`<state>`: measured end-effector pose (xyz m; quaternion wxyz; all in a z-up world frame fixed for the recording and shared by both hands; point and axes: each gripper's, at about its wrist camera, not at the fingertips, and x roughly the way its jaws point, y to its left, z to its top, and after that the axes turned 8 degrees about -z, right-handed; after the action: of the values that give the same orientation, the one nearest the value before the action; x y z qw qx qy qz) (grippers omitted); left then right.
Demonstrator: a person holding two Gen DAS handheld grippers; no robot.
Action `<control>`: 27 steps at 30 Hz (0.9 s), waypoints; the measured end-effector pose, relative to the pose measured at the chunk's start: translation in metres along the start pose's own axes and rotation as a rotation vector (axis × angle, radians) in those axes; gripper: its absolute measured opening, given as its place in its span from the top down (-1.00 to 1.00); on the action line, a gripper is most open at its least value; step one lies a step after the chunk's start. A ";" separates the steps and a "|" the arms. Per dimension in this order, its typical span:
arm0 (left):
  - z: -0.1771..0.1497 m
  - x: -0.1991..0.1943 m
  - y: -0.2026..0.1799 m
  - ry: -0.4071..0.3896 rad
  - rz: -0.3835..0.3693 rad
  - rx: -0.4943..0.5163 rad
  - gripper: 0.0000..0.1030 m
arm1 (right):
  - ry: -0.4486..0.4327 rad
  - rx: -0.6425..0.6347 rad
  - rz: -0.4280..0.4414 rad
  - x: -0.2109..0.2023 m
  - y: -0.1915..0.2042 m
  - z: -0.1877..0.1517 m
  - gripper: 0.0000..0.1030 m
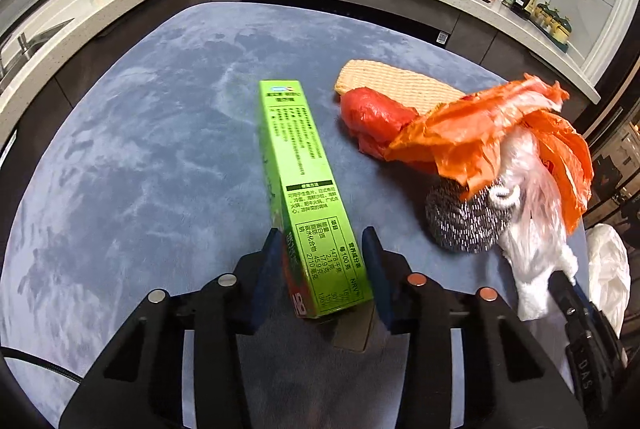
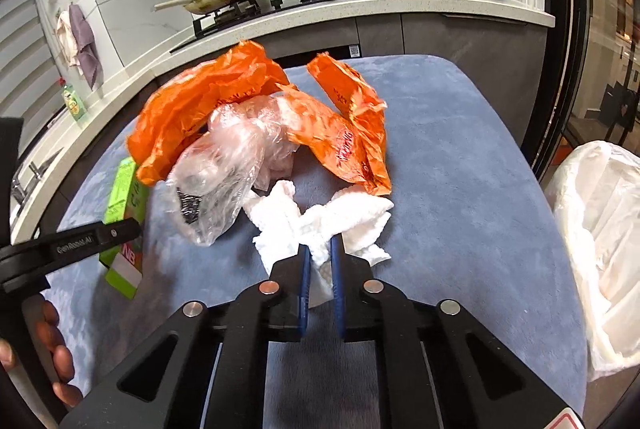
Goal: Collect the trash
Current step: 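Grasp the green box with the left tool while the right tool grasps the white tissue, then carry the green box and white tissue over the trash bin with both tools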
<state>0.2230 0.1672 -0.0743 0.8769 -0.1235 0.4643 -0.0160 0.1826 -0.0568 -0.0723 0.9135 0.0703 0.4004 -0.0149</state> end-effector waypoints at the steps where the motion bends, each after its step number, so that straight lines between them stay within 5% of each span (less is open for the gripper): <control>1: -0.002 -0.003 0.000 -0.002 0.002 0.002 0.27 | -0.005 0.002 0.001 -0.003 -0.001 0.000 0.84; 14: -0.024 -0.061 -0.017 -0.070 -0.015 0.042 0.35 | -0.126 0.063 0.015 -0.077 -0.032 0.004 0.84; 27: -0.050 -0.114 -0.076 -0.123 -0.120 0.156 0.45 | -0.222 0.145 -0.015 -0.132 -0.085 0.005 0.84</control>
<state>0.1240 0.0999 0.0085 0.9082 -0.0832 0.3986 -0.0971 0.0900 -0.1454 0.0182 0.9446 0.1311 0.2953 -0.0585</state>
